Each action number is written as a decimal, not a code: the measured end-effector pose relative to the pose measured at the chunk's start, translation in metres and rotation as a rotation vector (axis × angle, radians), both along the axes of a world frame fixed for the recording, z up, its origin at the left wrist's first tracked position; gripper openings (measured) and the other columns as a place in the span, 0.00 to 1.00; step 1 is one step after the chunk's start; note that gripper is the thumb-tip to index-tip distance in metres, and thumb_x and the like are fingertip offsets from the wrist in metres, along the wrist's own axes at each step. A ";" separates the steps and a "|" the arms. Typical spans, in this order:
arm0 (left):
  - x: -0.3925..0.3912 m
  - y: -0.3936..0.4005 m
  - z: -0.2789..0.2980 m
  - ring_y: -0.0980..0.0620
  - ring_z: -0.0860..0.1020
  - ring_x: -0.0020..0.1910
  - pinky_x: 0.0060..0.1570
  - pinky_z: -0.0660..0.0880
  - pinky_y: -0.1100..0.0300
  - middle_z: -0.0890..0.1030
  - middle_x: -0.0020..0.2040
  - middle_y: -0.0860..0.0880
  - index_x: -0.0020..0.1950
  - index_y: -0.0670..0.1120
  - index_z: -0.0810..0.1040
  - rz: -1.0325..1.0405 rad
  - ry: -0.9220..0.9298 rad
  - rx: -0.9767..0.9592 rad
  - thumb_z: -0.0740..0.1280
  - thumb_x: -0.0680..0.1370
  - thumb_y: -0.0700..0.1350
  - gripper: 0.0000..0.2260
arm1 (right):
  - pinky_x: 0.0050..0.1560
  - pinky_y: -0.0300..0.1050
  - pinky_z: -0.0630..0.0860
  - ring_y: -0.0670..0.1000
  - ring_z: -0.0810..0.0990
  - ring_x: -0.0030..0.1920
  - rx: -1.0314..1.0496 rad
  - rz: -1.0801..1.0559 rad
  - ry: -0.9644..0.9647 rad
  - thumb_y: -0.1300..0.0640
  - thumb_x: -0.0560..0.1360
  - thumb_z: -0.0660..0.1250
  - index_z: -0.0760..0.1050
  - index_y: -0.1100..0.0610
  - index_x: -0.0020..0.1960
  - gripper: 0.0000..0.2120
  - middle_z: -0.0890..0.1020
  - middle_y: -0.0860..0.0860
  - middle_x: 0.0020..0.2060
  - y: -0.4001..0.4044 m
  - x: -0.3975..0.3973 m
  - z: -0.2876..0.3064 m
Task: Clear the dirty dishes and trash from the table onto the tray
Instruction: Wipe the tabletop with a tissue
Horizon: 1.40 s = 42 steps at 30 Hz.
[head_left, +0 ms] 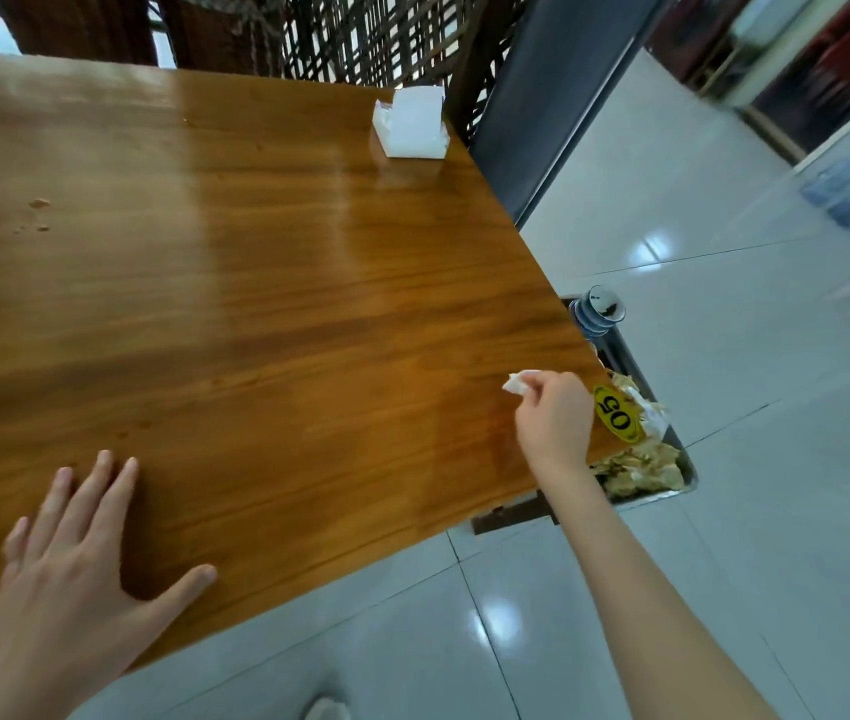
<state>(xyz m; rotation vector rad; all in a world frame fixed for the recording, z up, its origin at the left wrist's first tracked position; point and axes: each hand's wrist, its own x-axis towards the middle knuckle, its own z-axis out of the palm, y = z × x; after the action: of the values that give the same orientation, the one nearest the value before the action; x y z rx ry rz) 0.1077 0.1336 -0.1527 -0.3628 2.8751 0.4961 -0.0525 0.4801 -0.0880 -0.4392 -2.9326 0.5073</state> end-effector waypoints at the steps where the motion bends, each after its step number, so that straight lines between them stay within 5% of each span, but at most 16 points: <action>1: -0.004 0.004 -0.001 0.42 0.55 0.74 0.68 0.56 0.37 0.60 0.75 0.47 0.75 0.50 0.58 0.004 0.006 -0.013 0.51 0.59 0.81 0.53 | 0.43 0.35 0.69 0.50 0.77 0.49 0.013 -0.021 -0.005 0.64 0.76 0.63 0.78 0.58 0.58 0.12 0.80 0.55 0.51 0.013 -0.008 -0.001; 9: -0.055 0.062 0.016 0.47 0.51 0.75 0.70 0.52 0.43 0.57 0.76 0.48 0.76 0.48 0.56 -0.059 0.151 0.000 0.54 0.62 0.77 0.51 | 0.47 0.43 0.73 0.55 0.78 0.49 0.046 -0.134 -0.044 0.63 0.77 0.63 0.79 0.61 0.56 0.11 0.80 0.58 0.51 0.079 -0.021 -0.013; 22: -0.061 0.071 0.014 0.47 0.52 0.75 0.70 0.53 0.44 0.58 0.75 0.48 0.76 0.46 0.57 -0.064 0.112 -0.013 0.52 0.61 0.78 0.52 | 0.43 0.39 0.70 0.53 0.78 0.48 0.014 -0.156 -0.030 0.63 0.77 0.62 0.79 0.61 0.57 0.12 0.81 0.57 0.49 0.071 -0.017 -0.019; 30: -0.060 0.070 0.015 0.47 0.51 0.75 0.71 0.52 0.46 0.57 0.76 0.48 0.76 0.46 0.56 -0.066 0.107 -0.024 0.54 0.61 0.77 0.51 | 0.41 0.37 0.75 0.49 0.77 0.44 -0.070 -0.130 -0.052 0.62 0.77 0.63 0.79 0.59 0.58 0.12 0.80 0.55 0.48 0.012 0.014 -0.022; 34: -0.060 0.072 0.017 0.48 0.49 0.75 0.70 0.50 0.47 0.56 0.76 0.48 0.76 0.47 0.55 -0.074 0.108 -0.017 0.53 0.62 0.78 0.51 | 0.33 0.27 0.63 0.44 0.72 0.41 -0.092 -0.053 -0.044 0.61 0.77 0.63 0.79 0.57 0.57 0.11 0.80 0.53 0.47 -0.031 0.033 -0.025; 42: -0.060 0.072 0.020 0.48 0.48 0.76 0.71 0.48 0.48 0.54 0.77 0.49 0.76 0.48 0.54 -0.062 0.111 0.011 0.53 0.62 0.76 0.50 | 0.45 0.38 0.74 0.49 0.77 0.48 -0.137 0.107 -0.062 0.62 0.77 0.60 0.79 0.56 0.58 0.13 0.79 0.52 0.48 -0.100 0.056 -0.028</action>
<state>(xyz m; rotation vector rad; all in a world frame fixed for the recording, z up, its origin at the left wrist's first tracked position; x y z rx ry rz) 0.0476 0.2056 -0.1326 -0.2517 2.9787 0.5370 0.0033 0.3803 -0.1164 -0.3191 -3.0049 0.7244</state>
